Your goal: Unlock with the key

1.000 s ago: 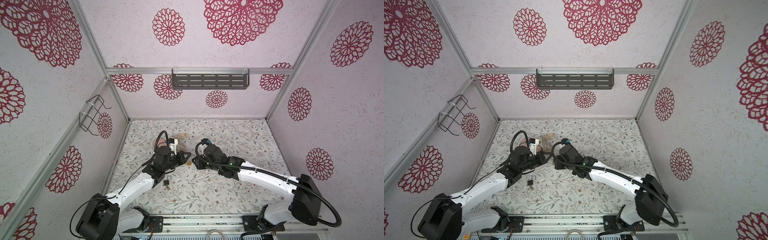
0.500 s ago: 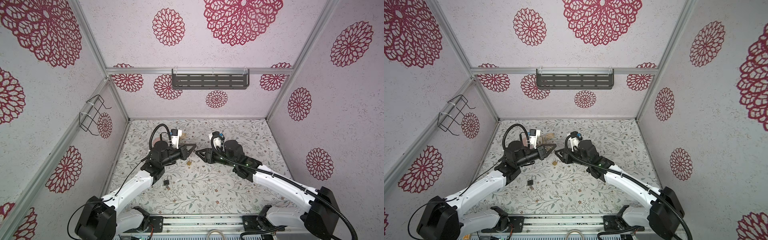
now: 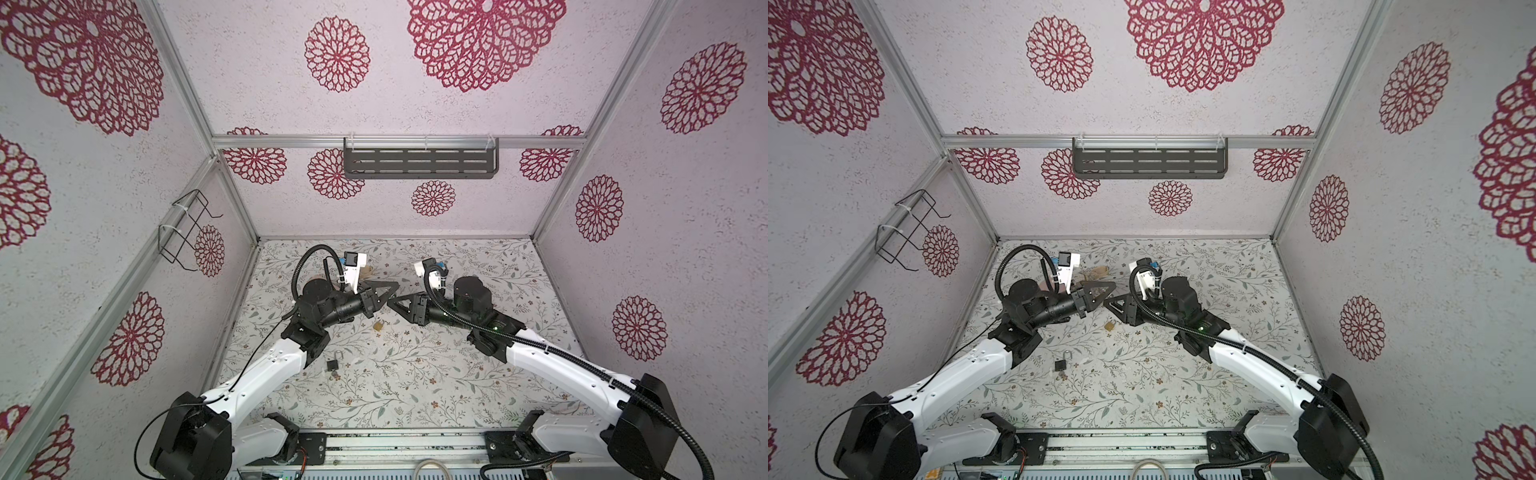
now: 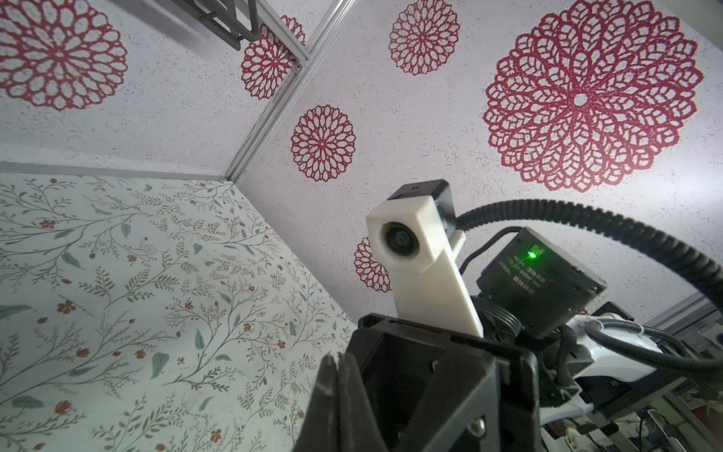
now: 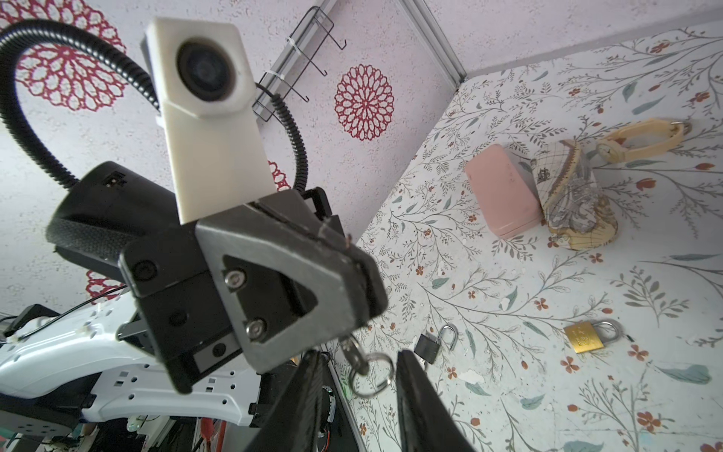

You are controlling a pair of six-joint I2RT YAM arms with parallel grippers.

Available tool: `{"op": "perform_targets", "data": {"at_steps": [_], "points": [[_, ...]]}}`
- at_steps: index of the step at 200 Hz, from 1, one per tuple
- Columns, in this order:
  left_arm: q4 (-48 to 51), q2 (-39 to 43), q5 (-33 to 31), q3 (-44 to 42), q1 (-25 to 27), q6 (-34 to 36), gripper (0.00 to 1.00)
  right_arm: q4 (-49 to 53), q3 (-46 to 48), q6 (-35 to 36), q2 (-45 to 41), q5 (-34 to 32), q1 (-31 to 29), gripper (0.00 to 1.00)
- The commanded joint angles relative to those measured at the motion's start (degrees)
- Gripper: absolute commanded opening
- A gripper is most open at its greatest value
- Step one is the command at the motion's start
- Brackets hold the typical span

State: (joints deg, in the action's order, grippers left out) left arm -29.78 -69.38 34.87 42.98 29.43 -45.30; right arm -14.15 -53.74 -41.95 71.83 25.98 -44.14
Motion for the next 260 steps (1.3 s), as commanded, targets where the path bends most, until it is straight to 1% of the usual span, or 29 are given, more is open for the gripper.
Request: {"op": "perform_targets", "data": {"at_steps": [1,68,97,140,193,220,260], "points": [[-2.4,0.0,1.4,0.9,0.5,0.3,0.0,-4.4,0.7,1.3,-3.1,1.4,1.1,0.32],[-3.1,-0.4,2.3,1.1,0.5,0.4,0.0,-5.6,1.0,1.3,-3.5,2.8,2.0,0.29],[-3.4,-0.5,2.4,1.1,0.5,0.3,0.0,-6.2,1.1,1.2,-2.6,3.8,2.0,0.26],[-4.1,-0.7,3.0,1.3,0.6,-0.1,0.0,-6.7,0.6,1.0,-1.7,4.6,2.2,0.19],[-5.1,-0.6,2.7,1.3,0.6,-0.8,0.0,-8.0,1.9,0.1,-2.3,4.7,2.7,0.18],[-6.8,-1.1,3.9,1.3,0.6,-1.6,0.0,-9.1,1.8,-0.7,-1.9,5.4,2.9,0.17],[-6.9,-1.5,4.7,1.5,0.8,-1.6,0.0,-11.6,1.6,-1.9,-1.6,6.3,3.2,0.16]]}}
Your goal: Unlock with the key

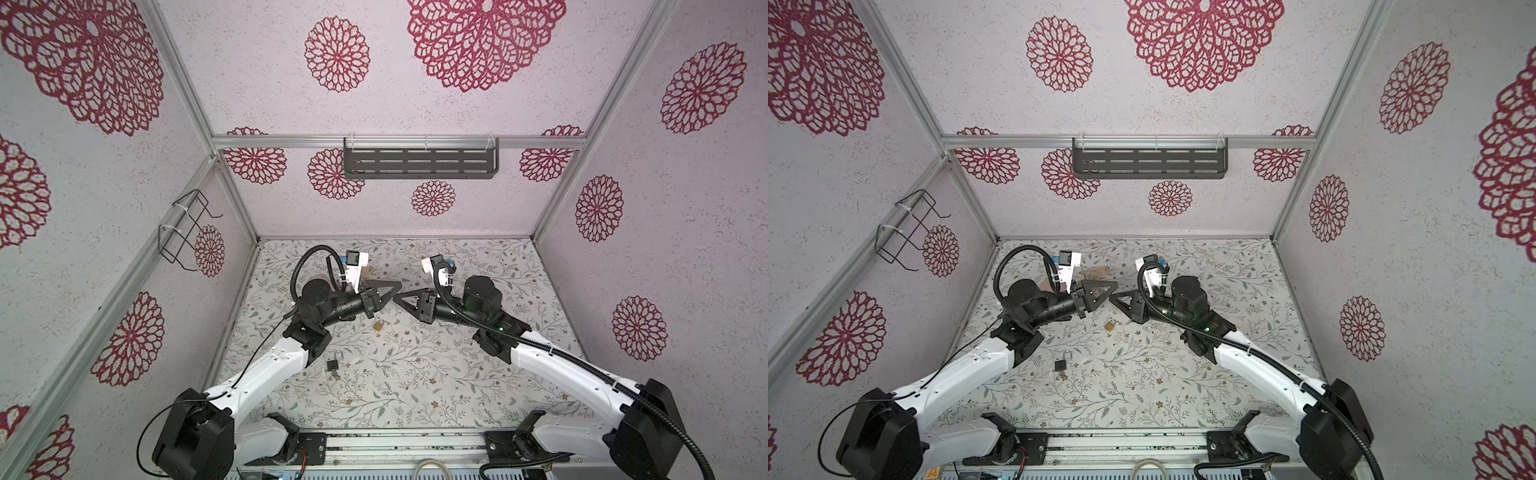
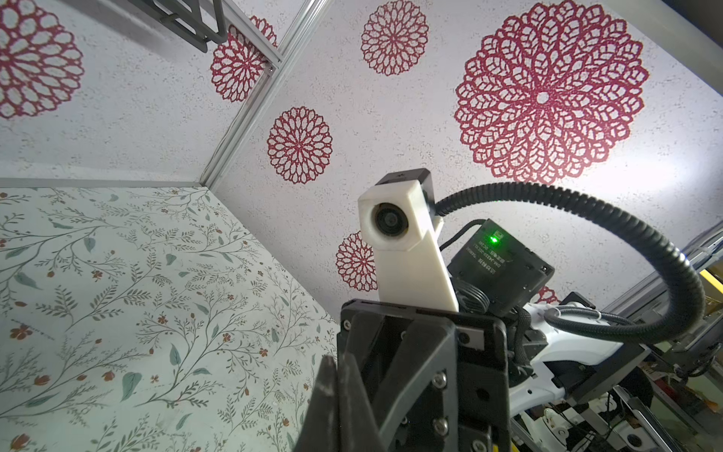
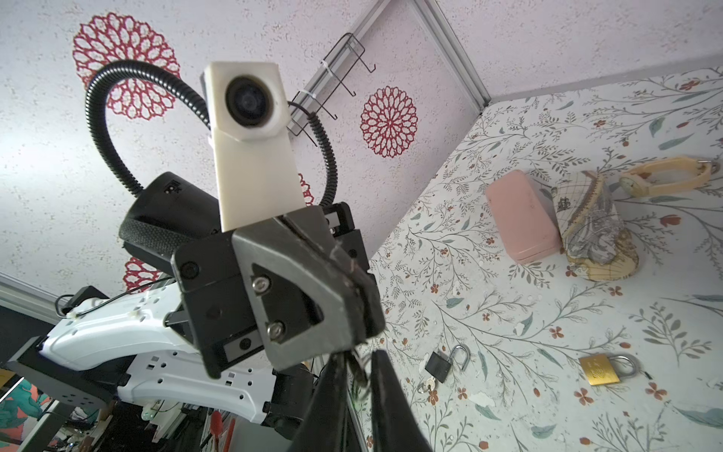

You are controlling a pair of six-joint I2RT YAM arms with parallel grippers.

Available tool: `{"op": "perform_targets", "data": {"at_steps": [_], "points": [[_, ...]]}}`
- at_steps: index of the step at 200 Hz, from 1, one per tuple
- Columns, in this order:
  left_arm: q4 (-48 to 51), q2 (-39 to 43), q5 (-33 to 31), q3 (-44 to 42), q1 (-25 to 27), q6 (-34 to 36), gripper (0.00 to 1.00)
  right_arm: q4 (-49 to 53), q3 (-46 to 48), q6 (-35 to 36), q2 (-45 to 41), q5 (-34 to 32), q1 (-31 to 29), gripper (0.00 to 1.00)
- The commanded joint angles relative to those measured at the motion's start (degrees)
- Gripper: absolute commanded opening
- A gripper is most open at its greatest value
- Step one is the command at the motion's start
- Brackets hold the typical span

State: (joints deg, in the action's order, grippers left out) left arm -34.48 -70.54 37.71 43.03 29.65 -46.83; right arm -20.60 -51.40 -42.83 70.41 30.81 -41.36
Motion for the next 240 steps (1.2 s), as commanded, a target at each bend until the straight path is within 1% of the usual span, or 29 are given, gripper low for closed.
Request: {"op": "perform_targets", "data": {"at_steps": [1,36,54,92,124,129,133,150,156,160,180,191,200,218,240], "points": [[-2.2,-0.4,1.8,1.4,0.6,0.0,0.0,-5.3,-0.7,-1.1,-0.2,1.4,0.5,0.16],[-2.3,-0.1,2.4,1.6,0.7,0.1,0.0,-5.7,-0.6,-1.6,0.2,1.7,0.7,0.13],[-2.4,-0.1,2.9,1.7,0.9,0.3,0.0,-6.6,-0.4,-1.8,0.2,1.7,0.8,0.07],[-2.0,0.0,2.4,1.8,0.9,0.4,0.0,-6.9,-0.2,-2.3,-0.1,1.6,1.0,0.0],[-1.0,0.4,1.6,2.0,0.9,0.5,0.0,-7.2,0.9,-3.0,-1.4,1.0,1.1,0.0],[-0.8,0.5,1.2,2.0,0.8,0.5,0.06,-7.1,1.0,-3.1,-1.8,0.9,1.2,0.0],[-0.5,0.6,0.9,2.0,0.8,0.5,0.14,-7.0,1.3,-3.2,-2.0,0.6,1.3,0.0],[1.5,1.4,-0.2,2.4,0.4,0.9,0.41,-5.6,2.5,-3.6,-3.2,-0.9,1.8,0.0],[2.7,1.7,-0.7,2.5,0.1,1.2,0.48,-5.1,3.0,-3.7,-3.7,-1.3,1.9,0.0],[3.6,2.0,-1.3,2.5,0.0,1.4,0.52,-5.0,3.3,-3.8,-4.0,-1.6,2.1,0.0],[8.7,3.1,-4.9,2.0,-0.6,3.0,0.6,-2.7,5.6,-4.1,-5.3,-3.9,2.5,0.0],[12.4,3.3,-8.1,1.8,-0.9,3.8,0.63,-1.3,6.9,-4.3,-5.9,-5.3,2.7,0.0],[17.7,3.2,-11.9,2.4,-1.2,4.6,0.64,-1.4,8.2,-4.8,-6.5,-6.0,2.8,0.0],[31.4,1.7,-20.2,5.4,-1.2,7.7,0.64,0.2,10.2,-5.7,-6.8,-8.2,2.9,0.0],[41.8,-2.3,-25.1,8.8,-1.1,9.8,0.65,2.8,12.2,-5.7,-6.9,-10.6,2.9,0.0]]}}
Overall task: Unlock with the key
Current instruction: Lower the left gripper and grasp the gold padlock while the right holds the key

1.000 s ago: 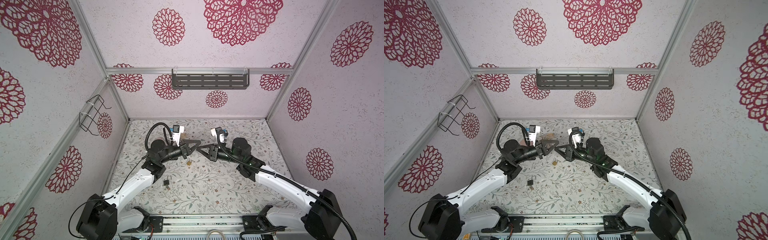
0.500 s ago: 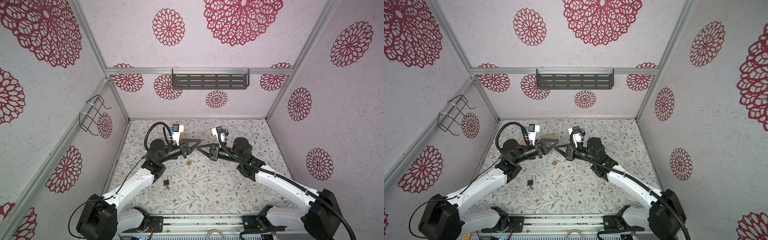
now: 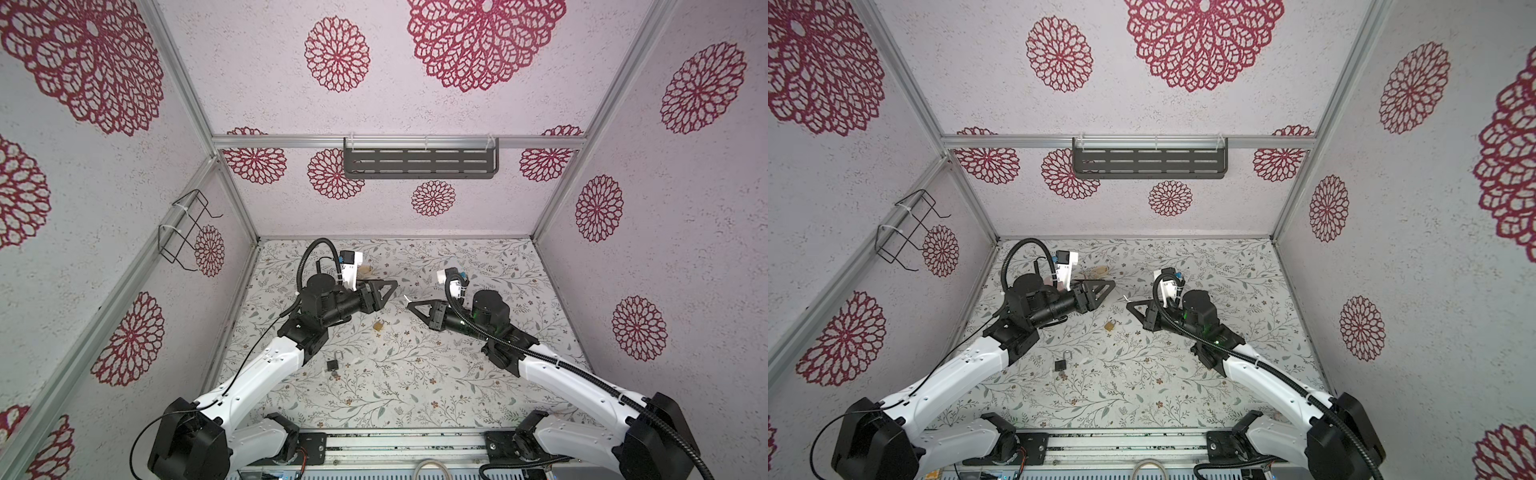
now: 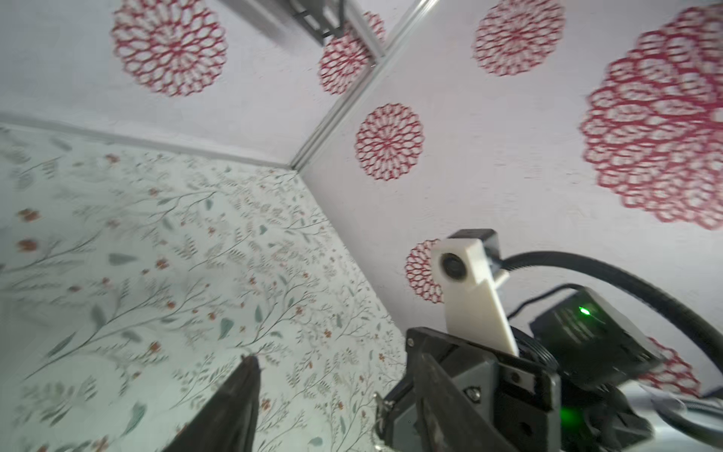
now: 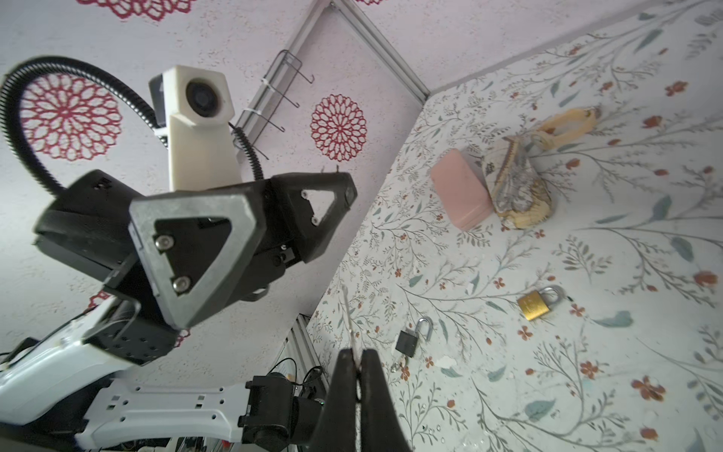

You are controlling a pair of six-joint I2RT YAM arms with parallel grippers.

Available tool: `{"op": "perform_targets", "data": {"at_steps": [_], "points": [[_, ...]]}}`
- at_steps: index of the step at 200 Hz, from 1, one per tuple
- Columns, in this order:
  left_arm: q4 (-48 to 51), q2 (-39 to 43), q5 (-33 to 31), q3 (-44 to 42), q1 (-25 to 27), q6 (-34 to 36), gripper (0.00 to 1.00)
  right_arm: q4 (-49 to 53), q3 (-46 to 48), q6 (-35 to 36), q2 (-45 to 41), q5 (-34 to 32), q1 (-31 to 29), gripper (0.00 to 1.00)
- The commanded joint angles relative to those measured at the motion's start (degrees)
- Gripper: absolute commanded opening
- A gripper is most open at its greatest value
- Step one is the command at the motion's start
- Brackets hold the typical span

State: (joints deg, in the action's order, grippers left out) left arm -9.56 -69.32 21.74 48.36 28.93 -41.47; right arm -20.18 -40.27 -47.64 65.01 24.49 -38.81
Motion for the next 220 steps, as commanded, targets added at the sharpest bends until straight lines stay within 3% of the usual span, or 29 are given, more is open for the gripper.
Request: {"op": "perform_targets", "data": {"at_steps": [1,46,81,115,184,220], "points": [[17.3,-3.7,-9.4,3.7,-0.4,4.4,0.65,2.5,1.2,-0.8,-1.5,-4.3,0.3,0.0],[31.9,-16.9,-11.6,12.6,0.1,7.5,0.66,5.5,3.3,1.7,1.0,-4.1,0.2,0.0],[40.1,-27.6,-18.7,19.1,1.6,10.3,0.64,5.4,5.2,0.7,2.9,-4.5,0.1,0.0],[42.5,-35.3,-18.6,22.9,2.8,12.0,0.62,7.4,4.1,1.0,4.7,-3.5,-0.1,0.0],[43.9,-42.6,-21.8,27.8,6.1,13.5,0.59,16.2,1.5,3.6,7.5,-7.6,-0.3,0.0],[45.0,-46.2,-23.9,28.9,7.0,13.7,0.58,11.1,4.1,3.4,7.0,-5.4,-0.1,0.0]]}}
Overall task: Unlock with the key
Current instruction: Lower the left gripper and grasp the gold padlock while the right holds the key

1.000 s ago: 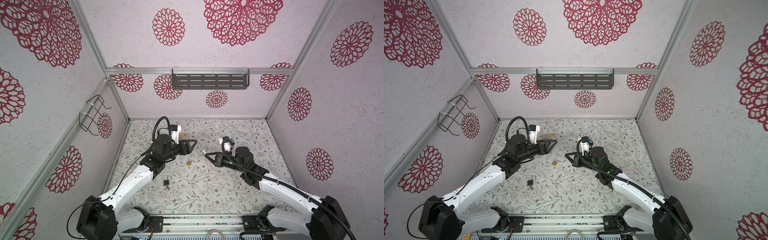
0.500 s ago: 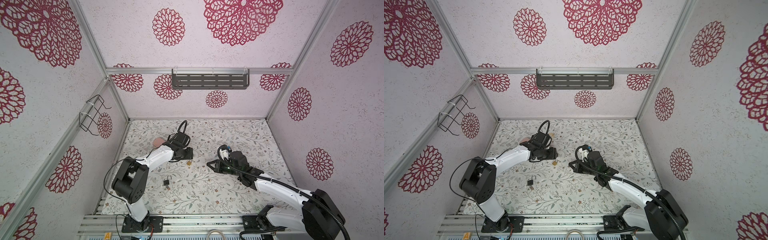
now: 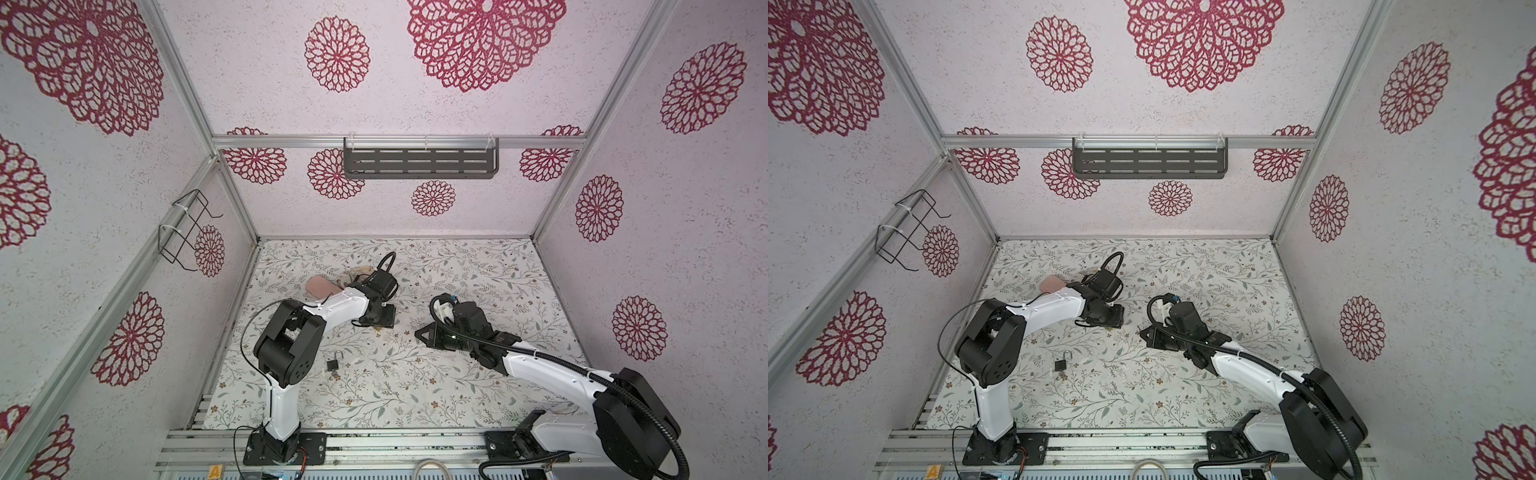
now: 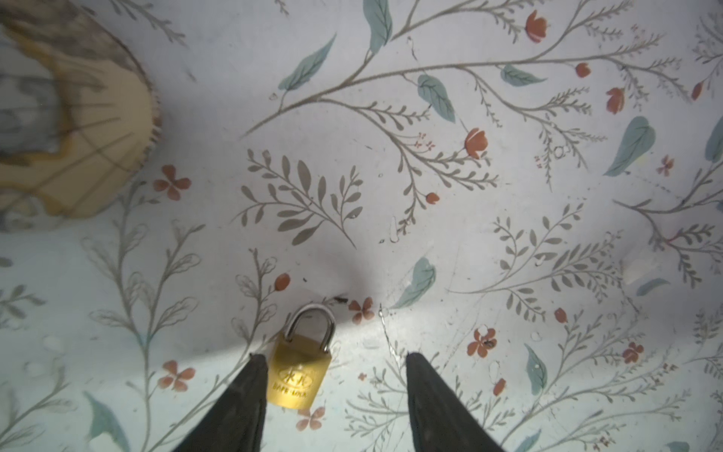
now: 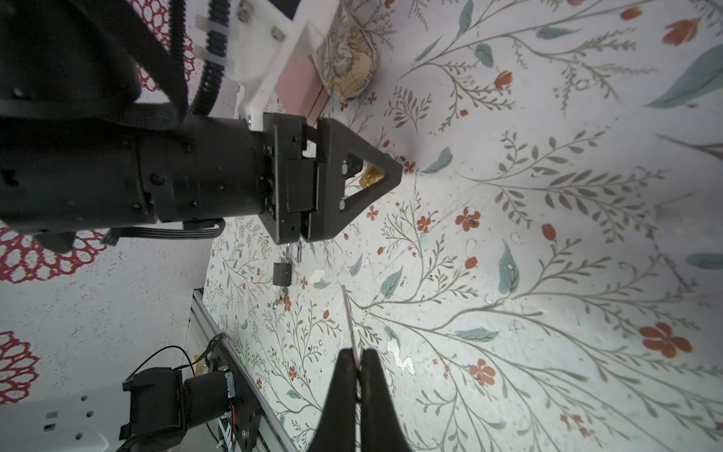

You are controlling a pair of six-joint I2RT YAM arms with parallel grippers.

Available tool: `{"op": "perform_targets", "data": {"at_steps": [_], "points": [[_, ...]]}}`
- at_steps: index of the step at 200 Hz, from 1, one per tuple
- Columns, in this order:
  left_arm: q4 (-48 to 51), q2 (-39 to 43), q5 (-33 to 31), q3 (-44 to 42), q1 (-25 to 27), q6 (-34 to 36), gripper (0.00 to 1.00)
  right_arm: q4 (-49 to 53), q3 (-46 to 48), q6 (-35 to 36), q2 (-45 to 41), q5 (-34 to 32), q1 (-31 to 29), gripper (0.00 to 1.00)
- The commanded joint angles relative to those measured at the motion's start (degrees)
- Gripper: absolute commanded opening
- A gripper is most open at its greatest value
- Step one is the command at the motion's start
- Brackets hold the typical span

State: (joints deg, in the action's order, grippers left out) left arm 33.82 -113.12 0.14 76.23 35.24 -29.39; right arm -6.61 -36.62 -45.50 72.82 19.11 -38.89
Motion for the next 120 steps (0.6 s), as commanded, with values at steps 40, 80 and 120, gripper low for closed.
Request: {"op": "perform_targets", "data": {"at_steps": [40,80,120], "points": [[2.5,-3.4,-4.2,1.2,2.6,1.0,0.54,-2.4,0.9,2.0,-2.0,-1.1,0.0,0.0],[5.1,-4.8,-8.5,2.6,4.5,-1.2,0.5,-2.2,0.9,2.1,-2.3,-1.0,0.0,0.0],[7.8,-5.8,-10.9,3.7,6.9,-1.4,0.47,-1.8,1.1,2.4,-2.6,-1.4,0.0,0.0]]}}
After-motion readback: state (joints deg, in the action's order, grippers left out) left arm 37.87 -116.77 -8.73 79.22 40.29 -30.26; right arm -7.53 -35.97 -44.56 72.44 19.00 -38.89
